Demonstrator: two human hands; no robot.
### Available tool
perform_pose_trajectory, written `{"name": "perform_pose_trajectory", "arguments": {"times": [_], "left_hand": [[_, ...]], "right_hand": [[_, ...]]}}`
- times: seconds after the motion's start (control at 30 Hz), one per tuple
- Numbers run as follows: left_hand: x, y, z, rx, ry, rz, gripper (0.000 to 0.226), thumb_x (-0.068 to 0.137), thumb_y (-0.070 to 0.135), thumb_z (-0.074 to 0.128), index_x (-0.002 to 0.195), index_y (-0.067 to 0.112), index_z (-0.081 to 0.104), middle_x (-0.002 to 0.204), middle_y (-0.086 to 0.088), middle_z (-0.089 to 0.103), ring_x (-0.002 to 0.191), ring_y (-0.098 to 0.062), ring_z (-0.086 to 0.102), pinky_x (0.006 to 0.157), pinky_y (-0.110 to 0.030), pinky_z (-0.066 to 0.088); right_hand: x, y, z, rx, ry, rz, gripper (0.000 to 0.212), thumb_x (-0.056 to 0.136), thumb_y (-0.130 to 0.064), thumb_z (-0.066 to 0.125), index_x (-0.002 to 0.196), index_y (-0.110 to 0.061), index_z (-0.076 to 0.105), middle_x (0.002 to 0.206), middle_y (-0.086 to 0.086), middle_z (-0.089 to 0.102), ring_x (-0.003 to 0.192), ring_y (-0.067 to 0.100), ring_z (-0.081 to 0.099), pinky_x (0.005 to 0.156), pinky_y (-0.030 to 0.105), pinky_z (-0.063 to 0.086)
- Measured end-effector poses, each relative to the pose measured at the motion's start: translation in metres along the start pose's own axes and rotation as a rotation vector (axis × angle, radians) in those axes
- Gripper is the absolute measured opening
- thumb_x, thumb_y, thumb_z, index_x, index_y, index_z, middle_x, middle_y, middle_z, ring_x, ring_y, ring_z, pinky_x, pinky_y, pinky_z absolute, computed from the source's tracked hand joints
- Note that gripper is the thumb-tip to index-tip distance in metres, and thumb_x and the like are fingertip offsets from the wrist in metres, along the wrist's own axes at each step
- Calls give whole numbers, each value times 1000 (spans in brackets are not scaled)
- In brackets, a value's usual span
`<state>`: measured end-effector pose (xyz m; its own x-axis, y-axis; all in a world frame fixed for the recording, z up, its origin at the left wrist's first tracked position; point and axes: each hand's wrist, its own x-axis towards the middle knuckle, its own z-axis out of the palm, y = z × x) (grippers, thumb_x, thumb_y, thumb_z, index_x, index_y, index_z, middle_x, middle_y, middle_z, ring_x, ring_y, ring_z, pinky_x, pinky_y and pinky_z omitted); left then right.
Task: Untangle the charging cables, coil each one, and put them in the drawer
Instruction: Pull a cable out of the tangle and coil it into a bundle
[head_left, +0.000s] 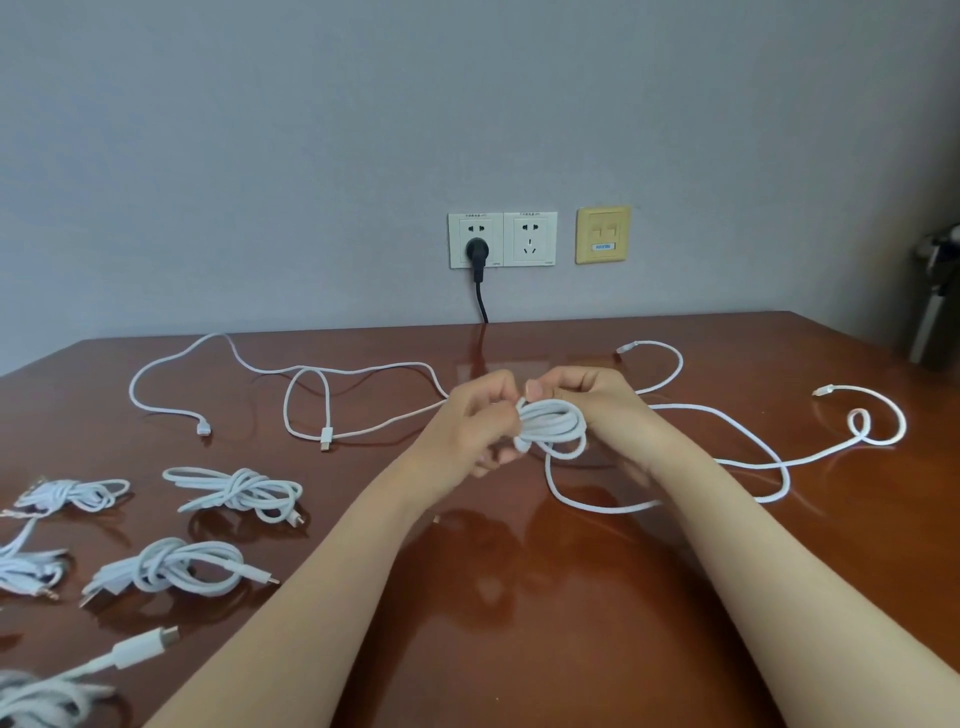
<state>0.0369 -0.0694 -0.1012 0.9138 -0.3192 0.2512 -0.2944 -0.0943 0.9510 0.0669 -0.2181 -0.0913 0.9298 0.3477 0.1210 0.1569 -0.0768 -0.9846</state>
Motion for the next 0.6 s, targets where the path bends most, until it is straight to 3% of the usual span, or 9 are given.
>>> {"name": "perform_pose_trajectory", "arguments": {"times": [0.1, 0.17, 0.27, 0.4, 0.5, 0.6], "left_hand": [[2, 3, 0, -204, 75, -45, 10, 59, 13, 38, 66, 10, 33, 38, -1, 39, 30, -3, 19, 42, -12, 10], [2, 5, 0, -308, 129, -57, 6, 62, 15, 38, 63, 10, 37, 37, 0, 38, 30, -4, 18, 44, -17, 6], [4, 4, -4, -365, 196, -106, 27, 83, 15, 28, 63, 9, 45, 39, 1, 37, 32, -4, 17, 43, -20, 5], [7, -2, -9, -464, 278, -236, 29, 86, 21, 27, 65, 11, 46, 42, 2, 35, 31, -3, 17, 40, -16, 6], [8, -5, -12, -556, 255, -332, 31, 85, 25, 29, 66, 10, 48, 43, 1, 37, 30, -3, 20, 36, -13, 8], [10, -4, -8, -503, 231, -414, 31, 86, 24, 28, 66, 9, 48, 48, -3, 39, 29, -5, 23, 33, -10, 13]], "right_hand": [[2, 4, 4, 81, 20, -23, 15, 83, -15, 65, 68, -14, 66, 60, 8, 51, 42, 7, 40, 39, 16, 29], [2, 3, 9, 93, 17, -76, 13, 88, -2, 56, 79, -7, 65, 57, 7, 51, 42, 6, 38, 37, 15, 29], [1, 2, 15, -7, 81, -161, 10, 87, -3, 59, 77, -7, 61, 54, 1, 58, 43, 8, 43, 40, 17, 33], [0, 9, 22, -609, 201, -368, 9, 79, -9, 62, 85, -13, 68, 69, 4, 65, 60, 10, 51, 58, 17, 39], [-2, 10, 22, -655, 201, -450, 8, 81, -11, 63, 86, -13, 69, 67, 4, 63, 65, 12, 51, 60, 16, 37], [0, 10, 17, -626, 192, -451, 7, 85, -16, 64, 85, -11, 69, 59, -3, 58, 58, 10, 49, 59, 16, 36]]}}
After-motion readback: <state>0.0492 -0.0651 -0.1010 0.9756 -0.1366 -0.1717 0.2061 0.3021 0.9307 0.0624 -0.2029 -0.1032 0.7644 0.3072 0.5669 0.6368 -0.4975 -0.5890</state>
